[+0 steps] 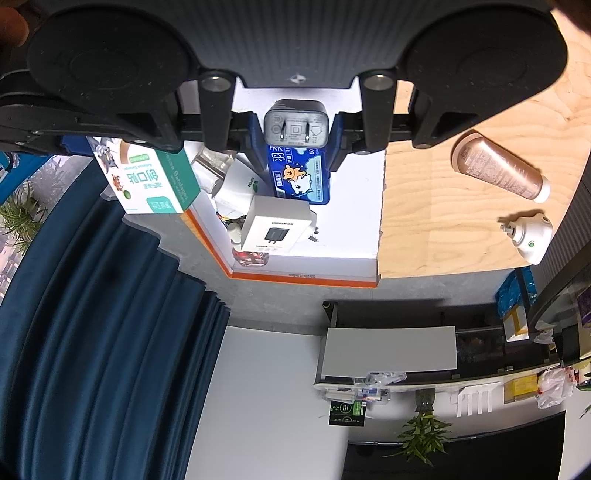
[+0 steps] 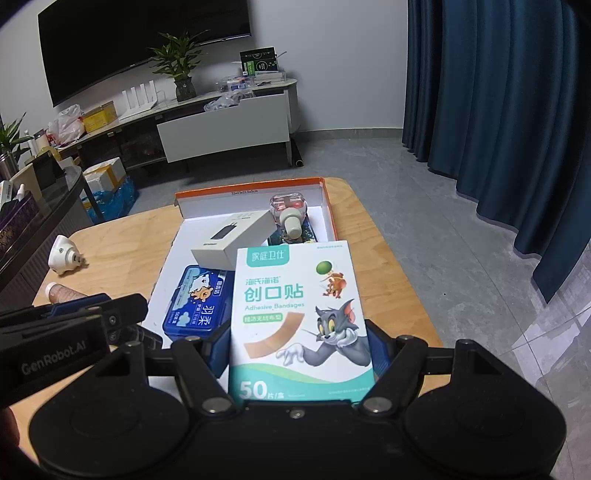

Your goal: Organize rigid objects

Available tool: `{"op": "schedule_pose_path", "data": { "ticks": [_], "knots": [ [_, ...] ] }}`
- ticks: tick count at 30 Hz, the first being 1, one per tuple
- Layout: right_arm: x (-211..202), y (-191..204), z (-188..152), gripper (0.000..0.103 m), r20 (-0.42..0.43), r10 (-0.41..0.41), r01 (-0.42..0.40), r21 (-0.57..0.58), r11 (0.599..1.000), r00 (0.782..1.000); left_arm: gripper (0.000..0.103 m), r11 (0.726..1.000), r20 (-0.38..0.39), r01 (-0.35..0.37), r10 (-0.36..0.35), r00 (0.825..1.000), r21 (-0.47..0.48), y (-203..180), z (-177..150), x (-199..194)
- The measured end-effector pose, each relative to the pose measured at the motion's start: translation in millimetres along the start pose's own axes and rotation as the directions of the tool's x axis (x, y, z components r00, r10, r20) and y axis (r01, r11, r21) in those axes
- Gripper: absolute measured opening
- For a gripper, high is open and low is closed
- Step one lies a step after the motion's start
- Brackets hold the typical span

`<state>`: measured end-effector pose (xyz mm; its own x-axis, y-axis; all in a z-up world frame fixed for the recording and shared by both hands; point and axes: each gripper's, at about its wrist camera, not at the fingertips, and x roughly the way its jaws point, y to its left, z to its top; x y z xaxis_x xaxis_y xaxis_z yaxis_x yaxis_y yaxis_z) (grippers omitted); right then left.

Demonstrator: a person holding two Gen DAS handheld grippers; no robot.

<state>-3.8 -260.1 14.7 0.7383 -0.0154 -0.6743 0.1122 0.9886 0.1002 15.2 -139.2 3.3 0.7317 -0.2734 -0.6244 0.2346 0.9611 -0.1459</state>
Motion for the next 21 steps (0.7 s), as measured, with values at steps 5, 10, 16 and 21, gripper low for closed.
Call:
{"op": "schedule_pose_path", "data": {
  "ticks": [5, 10, 16, 21],
  "knots": [
    [0.4, -0.3, -0.8, 0.085, -0.003, -0.001, 0.001, 0.000, 1.000, 1.000, 0.036, 1.000, -0.002, 0.000, 0.000, 1.000, -0.001, 0.5, -0.9, -0.2],
    [0.7, 0.6, -0.7, 0.085, -0.008, 0.004, -0.004, -0.001, 1.000, 1.000, 0.036, 1.000, -0.010, 0.000, 0.000, 1.000, 0.005, -1.6, -3.2, 0.0],
    [0.4, 2.8, 0.9, 0.085, -0.005, 0.009, -0.009, -0.015, 1.000, 1.000, 0.036, 1.000, -0.009, 0.001, -0.001, 1.000, 0.012, -0.9, -2.4, -1.0],
    [0.9, 1.5, -1.5, 0.085, -0.012, 0.011, -0.011, -0.013, 1.000, 1.000, 0.036, 1.000, -0.008, -0.002, 0.002, 1.000, 0.011, 0.4, -2.2, -0.9]
  ]
}}
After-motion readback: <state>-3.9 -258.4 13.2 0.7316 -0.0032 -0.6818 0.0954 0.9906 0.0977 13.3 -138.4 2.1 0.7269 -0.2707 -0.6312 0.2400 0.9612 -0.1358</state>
